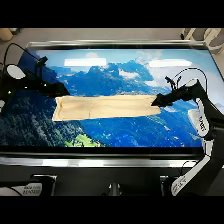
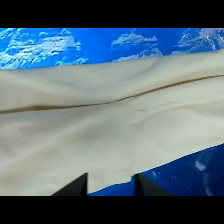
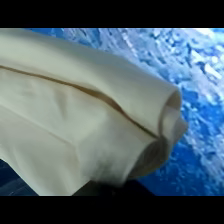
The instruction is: Fold the shirts.
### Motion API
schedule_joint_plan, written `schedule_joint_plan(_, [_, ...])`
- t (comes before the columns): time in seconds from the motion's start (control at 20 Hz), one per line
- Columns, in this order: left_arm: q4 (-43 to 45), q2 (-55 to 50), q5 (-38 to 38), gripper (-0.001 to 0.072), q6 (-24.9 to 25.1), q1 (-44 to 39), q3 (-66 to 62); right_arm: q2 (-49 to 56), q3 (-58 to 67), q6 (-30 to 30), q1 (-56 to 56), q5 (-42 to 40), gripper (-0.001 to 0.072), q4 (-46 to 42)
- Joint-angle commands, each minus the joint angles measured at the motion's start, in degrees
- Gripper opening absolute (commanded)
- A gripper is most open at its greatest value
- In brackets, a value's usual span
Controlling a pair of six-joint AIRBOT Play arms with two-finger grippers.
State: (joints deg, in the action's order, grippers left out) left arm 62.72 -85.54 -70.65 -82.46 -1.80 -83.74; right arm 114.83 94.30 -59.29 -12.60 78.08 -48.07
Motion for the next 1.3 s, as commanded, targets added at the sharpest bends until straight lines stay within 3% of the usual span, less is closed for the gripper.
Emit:
schedule_joint_plan(0.0, [0.0, -1.7, 5.6, 0.0041, 0.0, -5.4, 0.0, -2.2, 0.2, 3.1, 1.3, 2.4, 0.0017, 6.1])
schedule_joint_plan(0.3, [-12.0, -14.1, 17.9, 0.0028, -3.8, -17.3, 0.0, -21.6, 0.2, 2.6, 1.4, 3.3, 0.0015, 7.0])
schedule_joint_plan(0.5, [-33.7, -21.9, 28.2, 0.0028, -4.1, -24.3, 0.0, -31.7, 0.2, -2.4, 1.8, 6.0, 0.0016, 7.0])
schedule_joint_plan(0.7, [-53.1, -26.3, 34.3, 0.0027, 1.4, -31.2, -0.2, -37.7, 0.2, -5.4, 2.5, 7.1, 0.0016, 7.5])
schedule_joint_plan(0.85, [-63.8, -28.5, 33.6, 0.0027, 9.4, -35.0, -1.9, -40.8, 0.2, -5.9, 2.5, 6.9, 0.0016, 7.3])
schedule_joint_plan(1.05, [-59.6, -26.0, 26.2, 0.0024, 16.7, -30.5, -2.2, -39.1, 0.2, -5.6, 2.8, 6.8, 0.0016, 8.5])
schedule_joint_plan(1.1, [-53.9, -23.7, 24.8, 0.0023, 16.2, -27.6, -2.1, -38.1, 0.2, -5.2, 3.8, 5.9, 0.0016, 10.2])
schedule_joint_plan(1.25, [-31.5, -13.0, 22.5, 0.0024, 7.6, -16.5, -2.1, -35.1, 0.2, -3.2, 11.6, -2.1, 0.0016, 12.7])
